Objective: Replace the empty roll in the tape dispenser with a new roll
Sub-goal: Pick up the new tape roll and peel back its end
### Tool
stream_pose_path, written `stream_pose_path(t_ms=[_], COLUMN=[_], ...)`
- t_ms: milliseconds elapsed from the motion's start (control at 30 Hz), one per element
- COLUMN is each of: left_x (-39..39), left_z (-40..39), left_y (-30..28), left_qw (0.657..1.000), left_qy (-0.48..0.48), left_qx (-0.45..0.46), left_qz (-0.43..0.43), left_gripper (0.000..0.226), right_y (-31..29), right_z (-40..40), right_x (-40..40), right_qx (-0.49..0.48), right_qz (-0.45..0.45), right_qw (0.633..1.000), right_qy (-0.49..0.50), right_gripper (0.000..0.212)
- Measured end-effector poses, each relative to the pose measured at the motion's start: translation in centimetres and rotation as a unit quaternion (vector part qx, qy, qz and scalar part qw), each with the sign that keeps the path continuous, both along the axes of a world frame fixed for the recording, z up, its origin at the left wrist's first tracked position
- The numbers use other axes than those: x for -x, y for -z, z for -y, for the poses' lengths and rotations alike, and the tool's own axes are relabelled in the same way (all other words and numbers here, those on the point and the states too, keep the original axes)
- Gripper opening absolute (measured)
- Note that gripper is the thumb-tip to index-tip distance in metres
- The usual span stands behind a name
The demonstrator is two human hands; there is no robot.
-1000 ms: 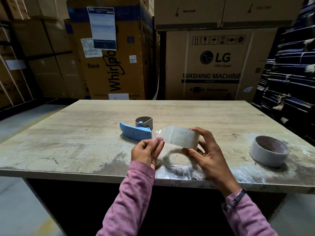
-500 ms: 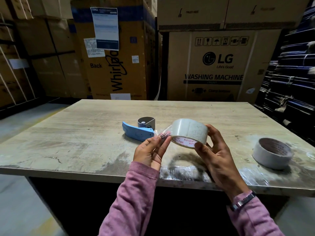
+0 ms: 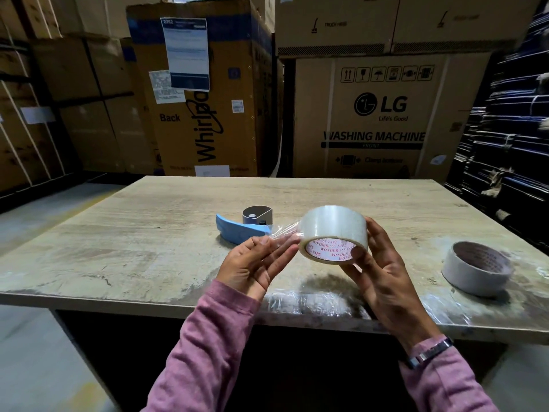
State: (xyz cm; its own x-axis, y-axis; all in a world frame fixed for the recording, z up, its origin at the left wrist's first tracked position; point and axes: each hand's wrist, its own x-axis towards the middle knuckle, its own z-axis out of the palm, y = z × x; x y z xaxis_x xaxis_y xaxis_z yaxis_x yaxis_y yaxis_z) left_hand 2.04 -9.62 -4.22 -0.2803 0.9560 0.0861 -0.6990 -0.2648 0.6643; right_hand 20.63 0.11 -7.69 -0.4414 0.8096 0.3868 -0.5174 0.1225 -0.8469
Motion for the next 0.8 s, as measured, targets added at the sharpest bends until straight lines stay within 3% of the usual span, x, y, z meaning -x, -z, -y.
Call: stream_pose_path(t_ms=[367, 667, 800], left_x=[1.9, 2.0, 2.1], left_z=[1.2, 1.0, 0.7], left_y=[-1.3, -0.7, -0.7], left_qw=[0.991, 0.994, 0.993], left_qy=[0.051, 0.023, -0.003], left_qx=[0.027, 0.033, 0.047], left_qz=[-0.124, -0.097, -0.111], left_gripper=[0.019, 0.011, 0.017], right_y=[-0.3, 0.1, 0.6], right_z=[0.2, -0.3, -0.6], right_x=[0.0, -0.1, -0.2], right_qx=[-0.012, 0.017, 0.001], right_qz=[0.008, 0.015, 0.065], right_qw=[1.0, 0.999, 0.997], right_qy=[-0.01, -0.041, -0.04], right_gripper=[0.068, 0.067, 0.055])
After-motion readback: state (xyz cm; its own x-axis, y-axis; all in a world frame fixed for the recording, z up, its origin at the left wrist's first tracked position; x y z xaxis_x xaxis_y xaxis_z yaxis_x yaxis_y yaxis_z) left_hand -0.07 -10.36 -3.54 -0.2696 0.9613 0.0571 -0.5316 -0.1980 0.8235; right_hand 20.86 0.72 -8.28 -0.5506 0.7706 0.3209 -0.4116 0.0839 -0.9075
